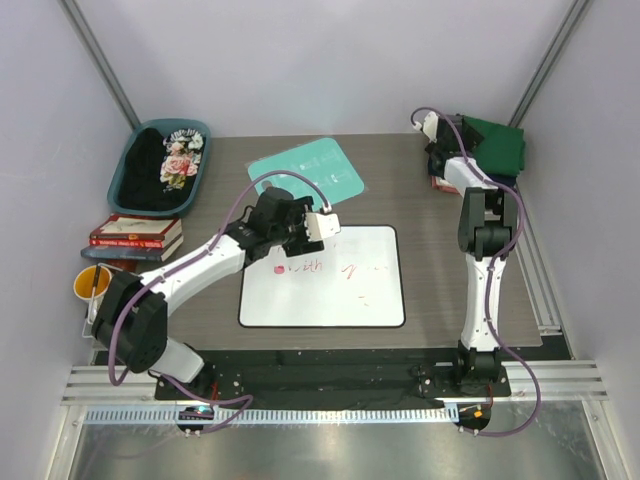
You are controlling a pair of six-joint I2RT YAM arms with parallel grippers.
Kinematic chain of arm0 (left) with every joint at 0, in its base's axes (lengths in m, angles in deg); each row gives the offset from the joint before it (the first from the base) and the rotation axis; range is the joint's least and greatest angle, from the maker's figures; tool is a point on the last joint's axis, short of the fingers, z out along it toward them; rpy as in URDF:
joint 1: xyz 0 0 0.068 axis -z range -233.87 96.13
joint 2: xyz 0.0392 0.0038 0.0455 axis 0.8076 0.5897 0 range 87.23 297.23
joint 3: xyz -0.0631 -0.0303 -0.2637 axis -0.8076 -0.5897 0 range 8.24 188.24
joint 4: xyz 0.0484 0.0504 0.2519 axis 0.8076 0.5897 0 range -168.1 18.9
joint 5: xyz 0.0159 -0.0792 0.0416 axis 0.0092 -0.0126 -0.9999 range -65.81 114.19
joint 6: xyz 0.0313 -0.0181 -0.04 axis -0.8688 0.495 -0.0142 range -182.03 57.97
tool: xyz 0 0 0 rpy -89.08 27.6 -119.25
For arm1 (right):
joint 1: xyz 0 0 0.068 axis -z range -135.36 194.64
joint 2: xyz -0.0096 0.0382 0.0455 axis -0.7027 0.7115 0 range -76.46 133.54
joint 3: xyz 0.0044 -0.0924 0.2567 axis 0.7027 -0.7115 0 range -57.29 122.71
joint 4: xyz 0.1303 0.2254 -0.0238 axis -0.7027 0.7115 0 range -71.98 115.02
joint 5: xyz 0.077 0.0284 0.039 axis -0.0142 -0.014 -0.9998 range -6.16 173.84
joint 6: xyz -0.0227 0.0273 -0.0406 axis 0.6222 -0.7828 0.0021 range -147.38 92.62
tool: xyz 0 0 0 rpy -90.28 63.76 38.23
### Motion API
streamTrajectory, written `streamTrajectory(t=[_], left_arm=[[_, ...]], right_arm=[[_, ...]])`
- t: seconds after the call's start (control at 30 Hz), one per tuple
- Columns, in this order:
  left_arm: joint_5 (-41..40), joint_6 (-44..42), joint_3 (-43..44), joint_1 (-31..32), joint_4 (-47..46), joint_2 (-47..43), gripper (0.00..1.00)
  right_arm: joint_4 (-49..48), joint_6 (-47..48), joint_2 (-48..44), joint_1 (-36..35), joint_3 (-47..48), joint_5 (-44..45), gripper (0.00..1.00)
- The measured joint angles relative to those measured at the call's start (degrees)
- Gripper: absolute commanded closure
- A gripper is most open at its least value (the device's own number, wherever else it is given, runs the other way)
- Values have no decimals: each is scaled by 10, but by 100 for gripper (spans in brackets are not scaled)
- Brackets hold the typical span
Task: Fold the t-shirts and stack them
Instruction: Put the neatly folded tshirt into the corner of the board with the right arm
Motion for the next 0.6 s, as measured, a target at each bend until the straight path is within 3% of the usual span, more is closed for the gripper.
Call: streamTrajectory(t=[0.3,0.37,0.4,0.6], left_arm=[[3,-4,39,5,11,21,24],[2,-4,44,7,11,21,5],[-3,-3,46,7,11,21,0],[-39,31,47,7,26,-14,0]], right_arm=[[25,-29,-54,-25,-53,9,0],[57,-57,-82,-26,-65,9,0],[78,-74,-102,-28,-69,6,1],[239,-219,-276,-59,-73,-51,0]])
